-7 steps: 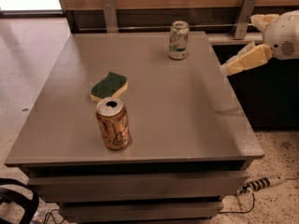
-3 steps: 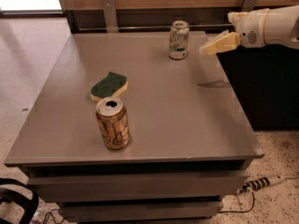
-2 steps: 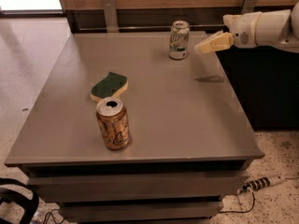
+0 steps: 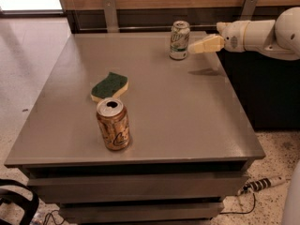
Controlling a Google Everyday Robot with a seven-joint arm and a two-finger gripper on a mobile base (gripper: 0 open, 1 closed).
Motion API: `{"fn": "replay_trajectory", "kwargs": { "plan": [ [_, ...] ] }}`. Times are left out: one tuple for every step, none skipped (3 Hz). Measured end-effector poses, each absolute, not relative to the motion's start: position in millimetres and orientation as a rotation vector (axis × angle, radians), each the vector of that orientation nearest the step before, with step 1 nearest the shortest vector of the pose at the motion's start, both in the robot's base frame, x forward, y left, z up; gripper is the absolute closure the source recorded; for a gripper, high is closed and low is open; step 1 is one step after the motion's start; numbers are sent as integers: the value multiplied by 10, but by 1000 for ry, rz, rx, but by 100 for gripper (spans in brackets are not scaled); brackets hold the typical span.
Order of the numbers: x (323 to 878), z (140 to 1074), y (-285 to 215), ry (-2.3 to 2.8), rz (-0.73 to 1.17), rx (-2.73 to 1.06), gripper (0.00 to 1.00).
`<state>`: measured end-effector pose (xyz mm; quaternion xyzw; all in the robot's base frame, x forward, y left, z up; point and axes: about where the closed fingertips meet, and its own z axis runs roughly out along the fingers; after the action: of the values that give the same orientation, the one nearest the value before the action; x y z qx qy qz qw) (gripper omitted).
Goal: Knock 7up can over
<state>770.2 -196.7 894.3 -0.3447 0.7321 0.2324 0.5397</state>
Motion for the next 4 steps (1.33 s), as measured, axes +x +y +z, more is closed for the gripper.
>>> {"fn": "replay_trajectory", "kwargs": {
  "plan": [
    [7849,8858,-1847,1723,593,-803,0],
    [7953,8806,-1716,1700,627,-800,0],
    [8024,8764,-1635,1672,648,-794,0],
    [8062,8773,-1578,1619,646,-788,0]
  ]
}}
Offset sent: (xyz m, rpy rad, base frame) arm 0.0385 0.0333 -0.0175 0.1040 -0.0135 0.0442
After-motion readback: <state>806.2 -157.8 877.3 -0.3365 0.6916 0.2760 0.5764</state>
